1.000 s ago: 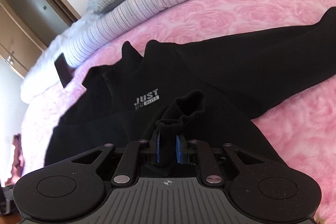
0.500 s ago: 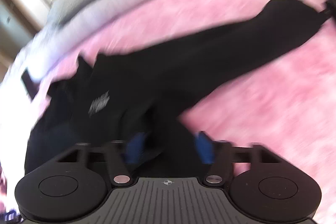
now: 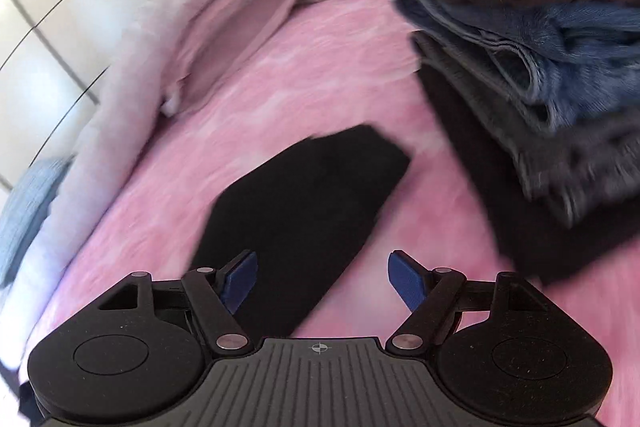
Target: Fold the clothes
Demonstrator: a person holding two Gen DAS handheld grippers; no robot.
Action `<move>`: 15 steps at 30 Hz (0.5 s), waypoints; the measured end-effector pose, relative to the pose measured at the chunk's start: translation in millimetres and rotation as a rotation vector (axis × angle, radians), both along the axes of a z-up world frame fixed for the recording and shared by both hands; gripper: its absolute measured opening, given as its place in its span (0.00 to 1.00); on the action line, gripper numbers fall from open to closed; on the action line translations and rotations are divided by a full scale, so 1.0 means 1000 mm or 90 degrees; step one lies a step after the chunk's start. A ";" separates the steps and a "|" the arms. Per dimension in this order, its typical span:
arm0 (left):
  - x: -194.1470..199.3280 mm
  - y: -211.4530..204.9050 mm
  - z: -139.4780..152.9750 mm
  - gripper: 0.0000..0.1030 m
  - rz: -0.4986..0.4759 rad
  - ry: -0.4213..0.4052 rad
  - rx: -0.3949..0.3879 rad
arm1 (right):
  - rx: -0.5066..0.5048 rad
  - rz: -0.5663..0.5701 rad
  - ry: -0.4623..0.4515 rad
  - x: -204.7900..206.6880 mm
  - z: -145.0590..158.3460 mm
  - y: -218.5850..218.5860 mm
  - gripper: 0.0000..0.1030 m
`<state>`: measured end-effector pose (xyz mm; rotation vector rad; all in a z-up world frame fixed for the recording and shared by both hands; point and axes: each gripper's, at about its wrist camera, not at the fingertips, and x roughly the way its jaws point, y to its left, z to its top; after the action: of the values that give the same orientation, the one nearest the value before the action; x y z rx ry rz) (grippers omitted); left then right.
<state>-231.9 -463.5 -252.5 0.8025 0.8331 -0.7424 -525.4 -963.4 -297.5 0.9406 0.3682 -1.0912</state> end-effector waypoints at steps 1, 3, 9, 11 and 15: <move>-0.010 -0.012 -0.001 0.50 -0.012 0.002 -0.001 | 0.004 0.004 0.004 -0.002 -0.007 -0.011 0.74; -0.029 -0.033 -0.003 0.50 -0.040 0.004 0.001 | 0.001 0.018 0.002 -0.001 -0.014 -0.022 0.69; -0.051 -0.052 0.011 0.50 -0.051 0.006 -0.018 | -0.006 0.053 -0.014 0.011 0.003 -0.027 0.09; -0.048 -0.042 0.021 0.50 -0.028 0.004 -0.034 | -0.022 0.091 -0.001 0.026 0.018 -0.023 0.09; -0.030 -0.004 0.040 0.50 0.035 -0.007 -0.057 | -0.074 0.120 -0.027 0.078 0.073 0.001 0.09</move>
<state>-261.5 -468.0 -212.4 0.7009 0.8043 -0.7205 -447.2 -962.8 -224.5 0.8083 0.3482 -0.9099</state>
